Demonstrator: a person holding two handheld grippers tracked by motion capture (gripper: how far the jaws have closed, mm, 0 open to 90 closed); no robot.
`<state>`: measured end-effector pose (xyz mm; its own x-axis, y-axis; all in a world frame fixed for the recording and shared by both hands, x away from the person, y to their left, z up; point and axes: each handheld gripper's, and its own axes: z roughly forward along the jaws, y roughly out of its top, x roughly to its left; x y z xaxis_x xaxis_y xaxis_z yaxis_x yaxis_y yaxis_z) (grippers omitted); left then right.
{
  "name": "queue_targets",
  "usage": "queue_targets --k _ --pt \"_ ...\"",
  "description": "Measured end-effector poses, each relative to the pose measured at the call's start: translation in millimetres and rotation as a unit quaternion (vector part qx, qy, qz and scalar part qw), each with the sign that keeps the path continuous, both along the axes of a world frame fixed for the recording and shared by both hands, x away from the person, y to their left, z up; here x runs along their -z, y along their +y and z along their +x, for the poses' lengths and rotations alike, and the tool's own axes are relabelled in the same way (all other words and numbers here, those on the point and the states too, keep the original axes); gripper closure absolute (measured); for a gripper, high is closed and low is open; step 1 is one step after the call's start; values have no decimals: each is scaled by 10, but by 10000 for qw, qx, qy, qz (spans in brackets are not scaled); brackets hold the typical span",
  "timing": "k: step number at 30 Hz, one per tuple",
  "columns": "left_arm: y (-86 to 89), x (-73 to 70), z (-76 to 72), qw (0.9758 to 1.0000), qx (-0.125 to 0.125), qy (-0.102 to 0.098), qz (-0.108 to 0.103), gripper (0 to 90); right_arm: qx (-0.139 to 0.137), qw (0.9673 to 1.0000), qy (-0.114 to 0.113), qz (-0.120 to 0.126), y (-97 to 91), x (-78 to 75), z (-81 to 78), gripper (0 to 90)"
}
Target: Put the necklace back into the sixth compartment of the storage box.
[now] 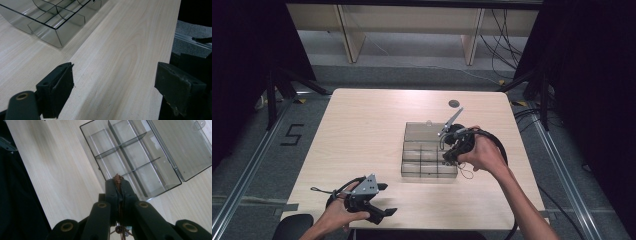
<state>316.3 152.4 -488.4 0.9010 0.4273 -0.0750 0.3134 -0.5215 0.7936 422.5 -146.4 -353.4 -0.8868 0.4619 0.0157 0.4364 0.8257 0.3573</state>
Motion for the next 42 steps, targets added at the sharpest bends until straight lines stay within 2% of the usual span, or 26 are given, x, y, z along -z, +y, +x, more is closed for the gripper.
queue_targets --k 1,3,4,7,8,14,24,30,41,42 --pt "-2 0 -3 10000 -10 11 -10 150 79 10000 34 -37 10 3 3 872" --pt "-2 1 -2 10000 -10 12 -8 150 64 9999 73 -74 41 22 42 872" --pt "-6 5 -12 9999 -85 78 -30 150 64 9999 73 -74 41 22 42 872" --pt "-3 1 -2 10000 -7 9 -6 150 68 9999 98 -94 98 31 116 872" --pt "-6 4 -14 9999 -83 81 -32 150 56 9999 111 -84 111 29 137 872" --pt "-3 2 -8 10000 -39 50 -15 150 54 9998 138 -119 199 44 252 872" --pt "0 0 -4 10000 9 16 -11 150 125 9997 200 -93 326 190 465 872" --pt "0 0 -3 10000 18 10 -12 150 207 9993 287 -109 341 311 557 872" --pt "-15 13 -19 9998 -45 145 -104 150 401 9985 346 -146 310 372 669 872" --pt "-15 14 -19 9998 -47 142 -102 150 490 9980 373 -156 307 371 676 872"
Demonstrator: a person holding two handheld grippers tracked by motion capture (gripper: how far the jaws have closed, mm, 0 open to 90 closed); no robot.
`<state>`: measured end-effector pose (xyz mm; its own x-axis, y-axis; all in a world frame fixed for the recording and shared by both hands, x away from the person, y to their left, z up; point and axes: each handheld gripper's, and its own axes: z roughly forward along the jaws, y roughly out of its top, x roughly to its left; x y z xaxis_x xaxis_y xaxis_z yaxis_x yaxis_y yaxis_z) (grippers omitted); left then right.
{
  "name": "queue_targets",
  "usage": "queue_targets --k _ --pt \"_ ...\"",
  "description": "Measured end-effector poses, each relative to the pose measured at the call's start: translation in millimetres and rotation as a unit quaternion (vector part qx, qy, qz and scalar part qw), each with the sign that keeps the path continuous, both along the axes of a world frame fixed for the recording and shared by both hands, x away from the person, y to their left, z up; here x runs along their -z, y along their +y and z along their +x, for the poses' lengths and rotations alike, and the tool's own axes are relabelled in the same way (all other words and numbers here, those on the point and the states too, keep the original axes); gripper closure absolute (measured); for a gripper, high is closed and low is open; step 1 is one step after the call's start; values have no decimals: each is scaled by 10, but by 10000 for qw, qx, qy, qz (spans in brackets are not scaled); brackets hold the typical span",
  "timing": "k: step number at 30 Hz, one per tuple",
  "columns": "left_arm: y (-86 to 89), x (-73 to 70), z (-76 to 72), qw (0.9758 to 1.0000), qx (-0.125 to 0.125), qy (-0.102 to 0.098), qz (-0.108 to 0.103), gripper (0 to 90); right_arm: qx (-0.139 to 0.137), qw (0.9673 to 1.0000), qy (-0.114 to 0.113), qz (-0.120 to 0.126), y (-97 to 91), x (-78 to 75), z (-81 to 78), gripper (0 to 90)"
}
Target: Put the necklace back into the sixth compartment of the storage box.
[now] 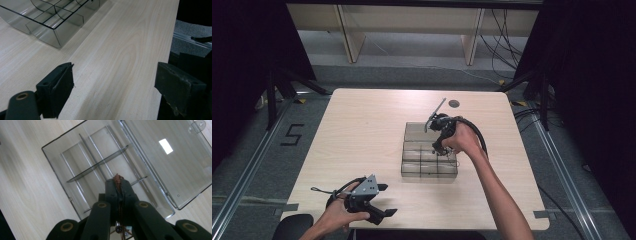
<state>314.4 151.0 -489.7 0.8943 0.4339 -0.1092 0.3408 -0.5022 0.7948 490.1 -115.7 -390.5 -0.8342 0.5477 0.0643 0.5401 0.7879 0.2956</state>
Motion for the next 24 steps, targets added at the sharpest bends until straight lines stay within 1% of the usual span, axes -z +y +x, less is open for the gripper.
queue_targets --k 1,2,3,4,5,6,9,11,12,13,14,15,16,17,18,19,20,21,22,23,24 --pt "8 -4 2 10000 -17 -48 76 150 -38 10000 -24 24 -15 11 31 872" --pt "7 -2 3 10000 -13 -42 66 150 -38 10000 -24 24 -15 11 31 872" --pt "10 -3 9 10000 31 -21 78 150 36 10000 5 48 -17 13 39 872" --pt "9 -4 7 10000 29 20 85 150 49 10000 -2 46 -28 18 49 872" --pt "5 1 5 10000 1 -37 66 150 42 10000 -11 45 -32 22 66 872" --pt "11 -5 17 9998 99 -106 104 150 106 9999 21 46 -33 36 73 872" --pt "10 -3 15 9999 62 -111 102 150 138 9999 30 -24 -30 40 79 872" --pt "9 -3 14 9999 62 -111 100 150 158 9999 53 -24 -27 39 76 872" --pt "12 -5 19 9998 99 -118 105 150 82 10000 33 8 -30 43 83 872" --pt "10 -6 6 10000 27 6 87 150 134 9999 58 -11 -26 41 79 872" --pt "2 -1 0 10000 9 8 9 150 156 9998 68 -45 -24 41 73 871" --pt "2 -3 -4 10000 -21 -24 22 150 99 9999 56 -22 -25 47 72 872" --pt "9 -5 3 10000 -6 -45 83 150 69 9999 86 -21 -17 37 55 872" --pt "12 -7 7 10000 35 -8 90 150 69 9999 86 -21 -17 37 55 872" --pt "12 -7 7 9999 37 -2 96 150 13 10000 57 -39 -20 33 49 872" --pt "11 -7 6 9999 39 -2 94 150 70 9999 77 -36 -15 29 31 872" --pt "2 -3 -1 10000 16 19 30 150 85 9999 118 -53 -12 27 17 872" --pt "3 -3 5 10000 52 -59 41 150 -29 9999 81 -51 -16 31 19 872" --pt "-1 0 -4 10000 0 12 26 150 7 9999 105 -50 -12 35 3 872" --pt "2 -1 -1 10000 11 -9 48 150 -24 9999 166 -32 -13 54 -22 872" --pt "2 0 -1 10000 -19 -41 65 150 -24 9999 166 -32 -13 54 -22 872"
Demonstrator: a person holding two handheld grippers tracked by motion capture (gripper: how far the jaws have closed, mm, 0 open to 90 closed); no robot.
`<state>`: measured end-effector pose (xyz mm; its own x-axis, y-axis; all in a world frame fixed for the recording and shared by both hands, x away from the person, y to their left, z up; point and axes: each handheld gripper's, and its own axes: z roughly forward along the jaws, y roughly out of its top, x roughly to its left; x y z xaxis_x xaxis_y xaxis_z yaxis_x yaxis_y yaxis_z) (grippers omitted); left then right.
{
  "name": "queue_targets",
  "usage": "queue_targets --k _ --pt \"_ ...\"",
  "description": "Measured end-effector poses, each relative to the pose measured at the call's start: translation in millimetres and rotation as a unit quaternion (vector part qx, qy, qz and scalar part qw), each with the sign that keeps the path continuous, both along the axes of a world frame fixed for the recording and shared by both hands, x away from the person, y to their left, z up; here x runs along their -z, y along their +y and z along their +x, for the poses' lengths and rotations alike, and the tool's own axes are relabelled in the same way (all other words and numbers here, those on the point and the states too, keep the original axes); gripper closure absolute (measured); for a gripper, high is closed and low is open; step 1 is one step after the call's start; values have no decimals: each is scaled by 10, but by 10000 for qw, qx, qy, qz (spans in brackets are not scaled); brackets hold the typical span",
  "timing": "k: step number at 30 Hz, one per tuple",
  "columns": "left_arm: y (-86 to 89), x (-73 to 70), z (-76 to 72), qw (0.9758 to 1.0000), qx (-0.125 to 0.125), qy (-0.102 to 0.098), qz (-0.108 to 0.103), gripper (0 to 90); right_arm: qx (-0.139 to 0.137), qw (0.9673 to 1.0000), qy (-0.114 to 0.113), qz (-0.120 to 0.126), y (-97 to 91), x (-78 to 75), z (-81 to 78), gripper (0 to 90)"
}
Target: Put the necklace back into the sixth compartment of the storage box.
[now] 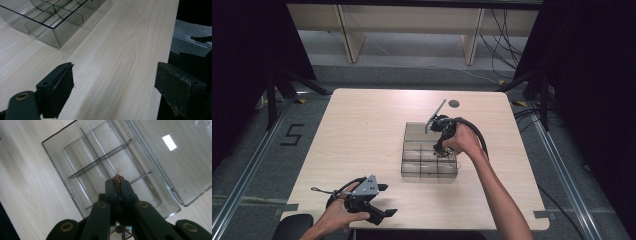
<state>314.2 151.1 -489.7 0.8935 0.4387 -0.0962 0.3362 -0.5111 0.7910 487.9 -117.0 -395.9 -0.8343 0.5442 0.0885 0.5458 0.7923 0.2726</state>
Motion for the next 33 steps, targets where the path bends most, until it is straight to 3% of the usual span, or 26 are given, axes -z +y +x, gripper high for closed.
queue_targets --k 3,5,7,8,11,12,27,33 --pt "-2 3 0 10000 -5 3 -5 150 -21 10000 69 26 -11 58 -31 872" --pt "-3 4 1 10000 0 -4 1 150 -161 9998 41 -86 -43 102 -23 872" --pt "-3 4 1 10000 -2 1 4 150 -11 9998 170 -92 -43 123 -51 872" --pt "-4 4 1 10000 -7 6 1 150 -140 9996 172 -178 -64 168 -31 872" --pt "-8 7 -3 10000 -6 23 -25 150 -156 9995 213 -197 -63 208 -30 872" --pt "-10 8 -4 10000 -9 37 -38 150 -41 9994 277 -191 -50 225 -42 872" --pt "-10 9 -7 10000 4 55 -37 150 -120 9971 578 -483 -94 418 -16 864" --pt "-6 9 2 10000 28 24 30 150 -65 9967 664 -458 -124 473 -14 776"
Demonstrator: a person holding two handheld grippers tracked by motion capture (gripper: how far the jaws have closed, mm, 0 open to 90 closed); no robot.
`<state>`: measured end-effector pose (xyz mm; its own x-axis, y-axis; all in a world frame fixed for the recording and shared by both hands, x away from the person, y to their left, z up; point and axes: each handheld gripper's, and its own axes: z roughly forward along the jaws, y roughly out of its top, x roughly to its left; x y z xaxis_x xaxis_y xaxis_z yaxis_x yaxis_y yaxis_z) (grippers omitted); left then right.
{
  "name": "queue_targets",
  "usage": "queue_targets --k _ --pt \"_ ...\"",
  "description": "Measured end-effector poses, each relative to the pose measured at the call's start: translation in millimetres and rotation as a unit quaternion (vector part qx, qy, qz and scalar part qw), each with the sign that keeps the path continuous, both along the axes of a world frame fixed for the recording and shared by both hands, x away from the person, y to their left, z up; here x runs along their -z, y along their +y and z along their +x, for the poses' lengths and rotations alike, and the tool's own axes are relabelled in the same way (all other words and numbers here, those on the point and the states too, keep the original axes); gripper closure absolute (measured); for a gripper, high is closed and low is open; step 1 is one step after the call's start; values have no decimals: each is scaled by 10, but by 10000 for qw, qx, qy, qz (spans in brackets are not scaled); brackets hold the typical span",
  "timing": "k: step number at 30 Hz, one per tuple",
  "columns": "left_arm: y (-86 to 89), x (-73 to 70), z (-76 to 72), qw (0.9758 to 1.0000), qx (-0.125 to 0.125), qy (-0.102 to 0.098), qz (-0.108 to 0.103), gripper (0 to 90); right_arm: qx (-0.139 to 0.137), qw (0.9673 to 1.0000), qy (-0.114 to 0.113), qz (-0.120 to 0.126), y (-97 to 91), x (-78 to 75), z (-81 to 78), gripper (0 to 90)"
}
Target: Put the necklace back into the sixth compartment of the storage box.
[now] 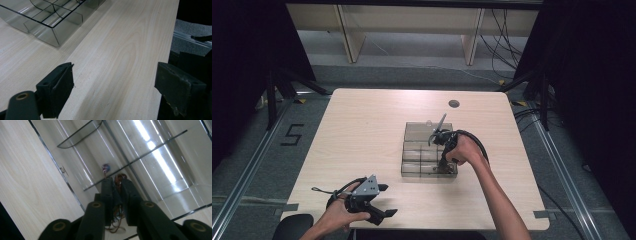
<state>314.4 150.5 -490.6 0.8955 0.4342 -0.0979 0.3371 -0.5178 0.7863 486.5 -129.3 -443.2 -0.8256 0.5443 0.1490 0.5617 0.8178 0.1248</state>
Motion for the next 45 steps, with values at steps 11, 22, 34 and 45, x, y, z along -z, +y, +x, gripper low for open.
queue_targets --k 11,22,34,45 --pt "10 -8 26 9997 168 -154 76 150 86 9995 -268 143 -42 -193 -10 733" --pt "-7 5 6 10000 50 -16 -51 150 73 9980 -493 380 -105 -313 -81 656" --pt "3 -1 8 10000 28 -35 52 150 334 9965 -548 529 -185 -392 -208 549" --pt "-6 3 11 10000 61 -57 -4 150 422 9943 -713 675 -323 -403 -277 507"
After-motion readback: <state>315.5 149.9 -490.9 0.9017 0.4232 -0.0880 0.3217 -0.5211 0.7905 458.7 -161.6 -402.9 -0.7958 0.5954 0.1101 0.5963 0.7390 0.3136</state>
